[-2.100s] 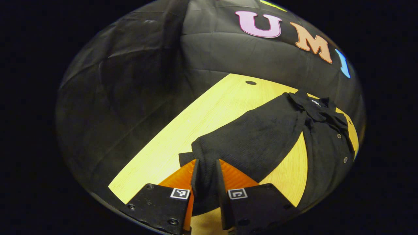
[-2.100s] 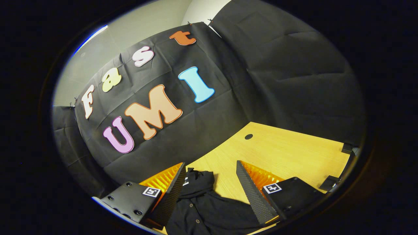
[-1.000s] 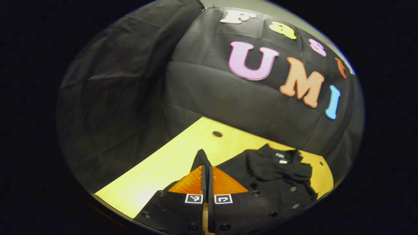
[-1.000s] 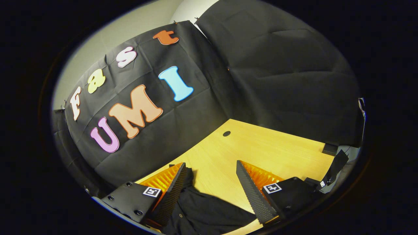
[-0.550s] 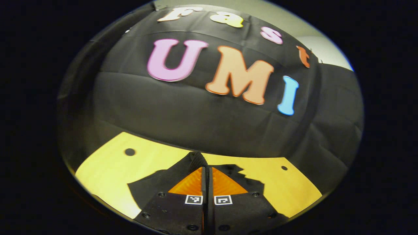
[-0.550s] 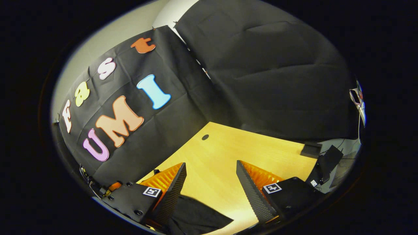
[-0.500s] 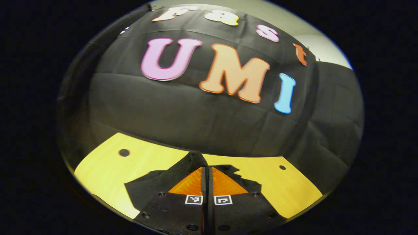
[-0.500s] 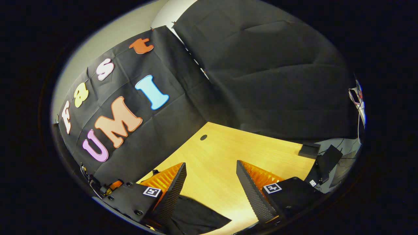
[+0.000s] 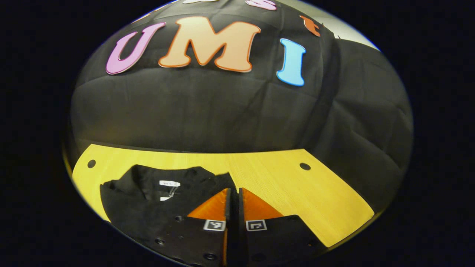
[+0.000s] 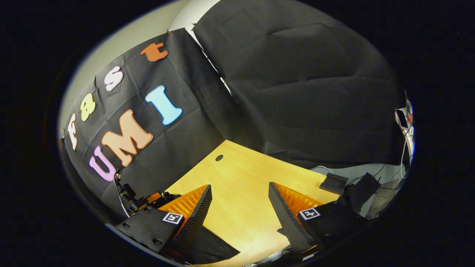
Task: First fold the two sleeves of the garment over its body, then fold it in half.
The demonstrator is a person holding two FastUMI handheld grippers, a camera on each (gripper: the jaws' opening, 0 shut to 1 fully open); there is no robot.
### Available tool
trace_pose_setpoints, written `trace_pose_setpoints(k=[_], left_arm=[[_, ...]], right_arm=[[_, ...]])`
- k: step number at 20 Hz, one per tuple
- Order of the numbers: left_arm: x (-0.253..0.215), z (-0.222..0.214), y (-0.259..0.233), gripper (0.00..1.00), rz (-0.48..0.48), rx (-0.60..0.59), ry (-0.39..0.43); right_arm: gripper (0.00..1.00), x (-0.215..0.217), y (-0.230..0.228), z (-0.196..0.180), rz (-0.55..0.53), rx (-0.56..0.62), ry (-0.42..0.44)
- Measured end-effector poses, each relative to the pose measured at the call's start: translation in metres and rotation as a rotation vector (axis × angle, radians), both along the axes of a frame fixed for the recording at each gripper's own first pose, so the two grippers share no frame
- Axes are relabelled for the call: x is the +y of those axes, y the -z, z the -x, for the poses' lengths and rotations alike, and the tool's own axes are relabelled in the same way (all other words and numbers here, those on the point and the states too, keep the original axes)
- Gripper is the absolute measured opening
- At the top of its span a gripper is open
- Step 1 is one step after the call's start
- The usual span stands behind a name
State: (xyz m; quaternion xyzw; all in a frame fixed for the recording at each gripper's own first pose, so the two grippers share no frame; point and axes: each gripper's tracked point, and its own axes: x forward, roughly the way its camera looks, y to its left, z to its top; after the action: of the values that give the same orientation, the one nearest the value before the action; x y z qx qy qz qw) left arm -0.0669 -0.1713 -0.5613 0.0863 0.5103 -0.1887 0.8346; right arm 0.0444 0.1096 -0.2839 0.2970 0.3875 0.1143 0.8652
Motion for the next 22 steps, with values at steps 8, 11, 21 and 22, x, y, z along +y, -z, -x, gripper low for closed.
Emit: trace_pose_setpoints(k=[8, 11, 21, 22], left_arm=[[-0.001, 0.011, -0.035, 0.95, 0.038, -0.033, -0.079], [0.022, 0.004, -0.085, 0.95, 0.070, -0.104, -0.143], [0.185, 0.076, -0.259, 0.92, -0.145, -0.339, -0.262], [0.200, 0.095, -0.265, 0.93, -0.172, -0.329, -0.261]], right_arm=[[0.98, 0.019, 0.011, -0.003, -0.005, -0.008, -0.132], [0.98, 0.038, 0.011, 0.000, -0.057, -0.013, -0.200], [0.98, 0.112, 0.018, 0.054, -0.151, -0.005, -0.471], [0.98, 0.122, 0.020, 0.061, -0.147, 0.001, -0.497]])
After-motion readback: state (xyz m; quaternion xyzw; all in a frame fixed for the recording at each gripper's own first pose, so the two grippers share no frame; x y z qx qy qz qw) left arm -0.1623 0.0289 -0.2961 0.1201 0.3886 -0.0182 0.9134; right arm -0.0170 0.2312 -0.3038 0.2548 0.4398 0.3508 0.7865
